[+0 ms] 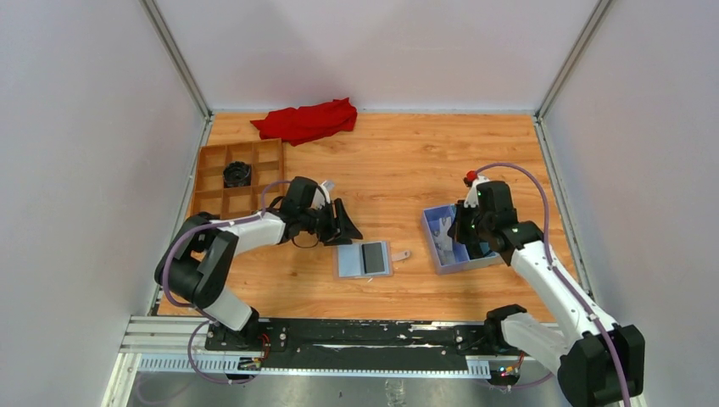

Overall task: Take the credit cards out of the card holder
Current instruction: Place the credit card in the storage box.

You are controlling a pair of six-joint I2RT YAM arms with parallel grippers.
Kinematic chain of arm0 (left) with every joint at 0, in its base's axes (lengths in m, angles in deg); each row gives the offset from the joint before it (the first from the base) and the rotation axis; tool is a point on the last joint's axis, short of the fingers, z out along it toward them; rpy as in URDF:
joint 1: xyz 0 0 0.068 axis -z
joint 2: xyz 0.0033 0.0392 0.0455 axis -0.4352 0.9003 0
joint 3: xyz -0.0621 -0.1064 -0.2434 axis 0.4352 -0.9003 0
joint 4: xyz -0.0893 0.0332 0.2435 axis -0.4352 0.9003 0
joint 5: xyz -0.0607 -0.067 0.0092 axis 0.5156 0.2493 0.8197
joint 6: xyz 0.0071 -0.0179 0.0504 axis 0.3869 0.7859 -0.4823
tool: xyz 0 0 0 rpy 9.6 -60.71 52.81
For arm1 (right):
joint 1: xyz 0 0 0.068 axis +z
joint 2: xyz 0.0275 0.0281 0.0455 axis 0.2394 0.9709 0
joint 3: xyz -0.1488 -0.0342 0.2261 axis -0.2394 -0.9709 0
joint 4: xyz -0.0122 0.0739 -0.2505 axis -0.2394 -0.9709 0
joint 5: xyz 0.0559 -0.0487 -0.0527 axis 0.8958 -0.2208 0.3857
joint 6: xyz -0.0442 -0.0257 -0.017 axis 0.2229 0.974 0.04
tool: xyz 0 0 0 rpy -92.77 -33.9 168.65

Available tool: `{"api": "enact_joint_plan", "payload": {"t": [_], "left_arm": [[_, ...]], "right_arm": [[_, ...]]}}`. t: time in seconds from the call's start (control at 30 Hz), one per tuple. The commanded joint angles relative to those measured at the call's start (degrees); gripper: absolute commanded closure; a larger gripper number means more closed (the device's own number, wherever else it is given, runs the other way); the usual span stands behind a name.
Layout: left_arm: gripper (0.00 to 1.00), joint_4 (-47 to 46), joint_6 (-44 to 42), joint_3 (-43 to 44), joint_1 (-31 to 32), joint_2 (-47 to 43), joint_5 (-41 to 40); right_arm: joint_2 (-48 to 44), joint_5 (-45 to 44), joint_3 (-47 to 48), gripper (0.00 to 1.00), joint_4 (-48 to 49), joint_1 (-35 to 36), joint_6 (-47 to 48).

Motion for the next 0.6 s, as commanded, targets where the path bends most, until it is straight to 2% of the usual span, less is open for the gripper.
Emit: {"api": "enact_joint_plan", "payload": {"t": [0.0, 0.2, 0.4, 0.43, 0.47, 0.5, 0.57], "left_arm": [[0.47, 0.36, -0.28, 1.6, -0.11, 1.6, 0.7], [0.47, 0.39, -0.11, 2.23, -0.11, 1.5, 1.14], [0.47, 0.34, 0.41, 3.04, -0.11, 0.78, 1.6], [0.47, 0.35, 0.52, 3.29, -0.11, 0.48, 1.74], [0.46, 0.34, 0.55, 3.56, -0.11, 0.14, 1.76], [0.46, 0.33, 0.66, 3.9, -0.11, -0.25, 1.84], [0.45, 0.35, 0.91, 4.61, -0.1, -0.76, 2.06]], "right_arm": [[2.85, 2.9, -1.24, 1.0, -2.56, -0.9, 1.35], [7.28, 3.61, -0.85, 1.0, -2.94, -0.88, 0.86], [7.4, 1.39, 0.33, 1.0, -4.03, -0.9, 0.67], [6.91, 0.64, 0.55, 0.84, -4.25, -0.9, 0.67], [6.27, -0.11, 0.78, 0.4, -4.38, -0.9, 0.71], [5.6, -1.01, 1.04, 0.33, -4.6, -0.9, 0.64], [4.28, -1.94, 1.39, 0.3, -4.71, -0.9, 0.5]]}}
